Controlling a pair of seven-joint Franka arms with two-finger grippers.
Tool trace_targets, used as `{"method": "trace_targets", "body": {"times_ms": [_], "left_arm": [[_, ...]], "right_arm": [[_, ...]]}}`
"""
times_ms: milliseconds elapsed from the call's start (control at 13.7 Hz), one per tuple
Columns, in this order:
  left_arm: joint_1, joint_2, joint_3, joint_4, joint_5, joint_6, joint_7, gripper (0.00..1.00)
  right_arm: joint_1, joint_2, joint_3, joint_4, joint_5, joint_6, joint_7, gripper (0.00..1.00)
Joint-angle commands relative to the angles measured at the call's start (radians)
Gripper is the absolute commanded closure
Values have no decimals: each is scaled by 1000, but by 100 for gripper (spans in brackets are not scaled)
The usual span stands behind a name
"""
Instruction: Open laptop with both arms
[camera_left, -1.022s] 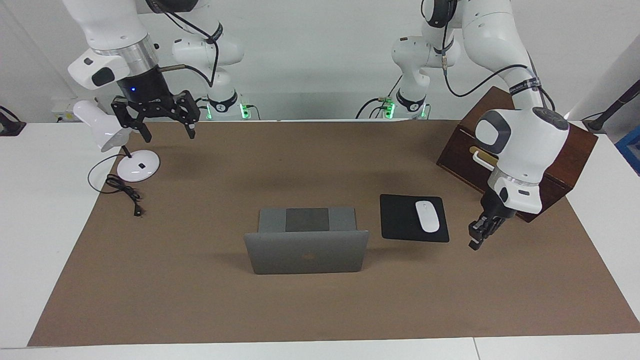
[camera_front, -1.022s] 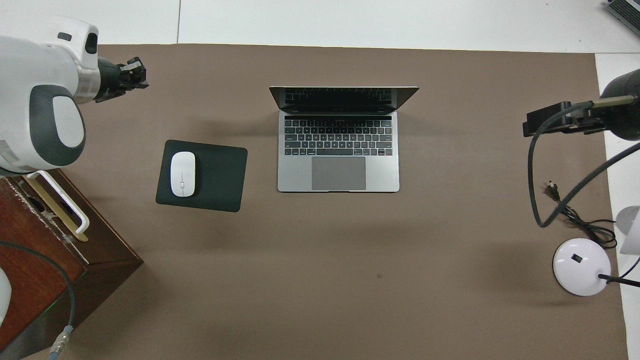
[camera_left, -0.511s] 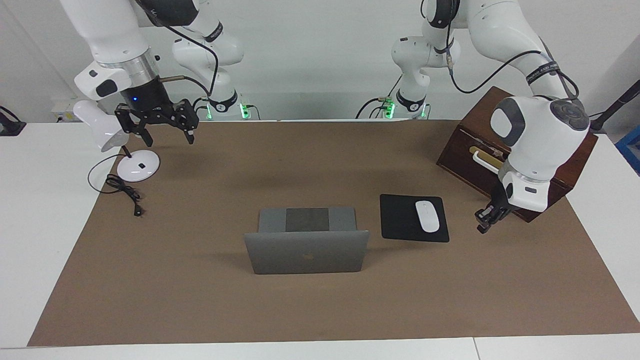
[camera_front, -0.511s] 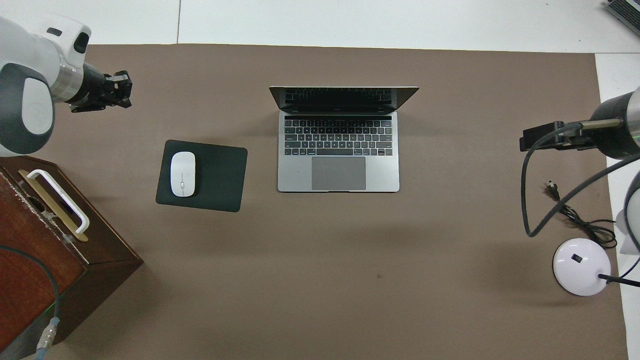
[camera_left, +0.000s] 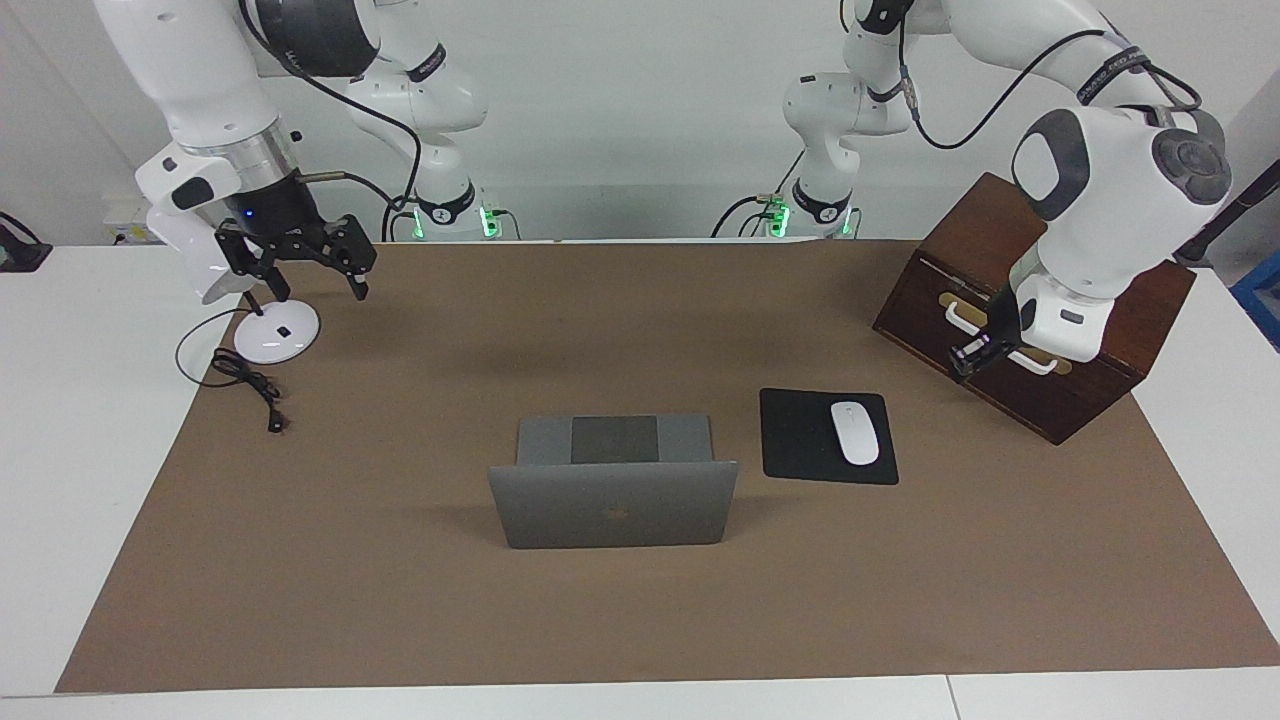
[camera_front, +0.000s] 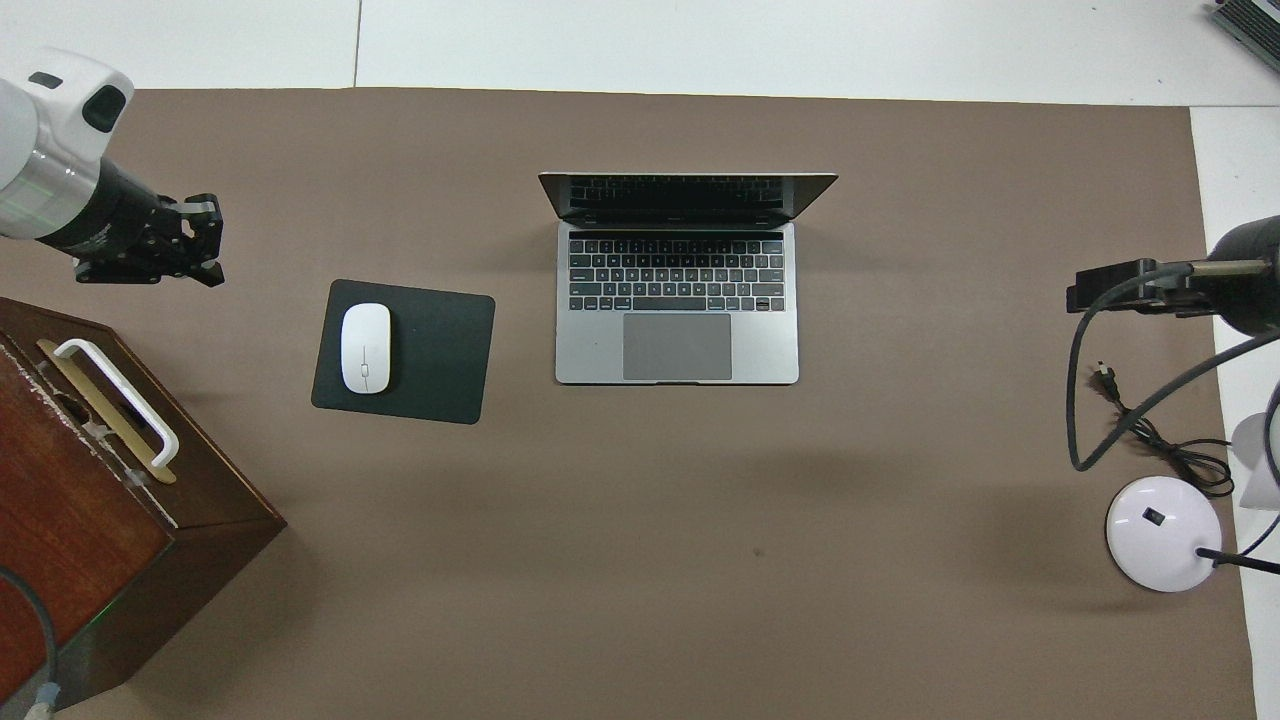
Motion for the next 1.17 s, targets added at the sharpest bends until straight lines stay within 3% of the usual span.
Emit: {"method": "trace_targets", "body": {"times_ms": [0,219,438,511,584,657,730,1095], "left_arm": [[5,-118,-2,-100,16,-40,3,100],[28,-233,-2,-215,16,-46,6,100],[48,-243,-2,-226,17,-41,1,100],[54,-246,-2,-233,17,-35,1,81],[73,-247,-2,-235,19,-46,1,74],[76,-247,-2,-236,19,-47,3,55],[76,-249,-2,-239,20,-41,1,3],[67,-254,-5,-241,73,-17,131,0]], "right_arm": [[-25,10,29,37,24,14,-4,0],[-26,17,29,64,24,-12,-5,0],[-17,13,27,62,22,-12,-21,0],[-16,13,23,62,22,-12,-22,0],[-16,15,21,62,22,-15,-22,0],[-16,15,20,62,14,-23,-22,0],[-14,13,20,64,7,-41,-22,0],[-13,13,18,83,-53,-158,-57,0]]}}
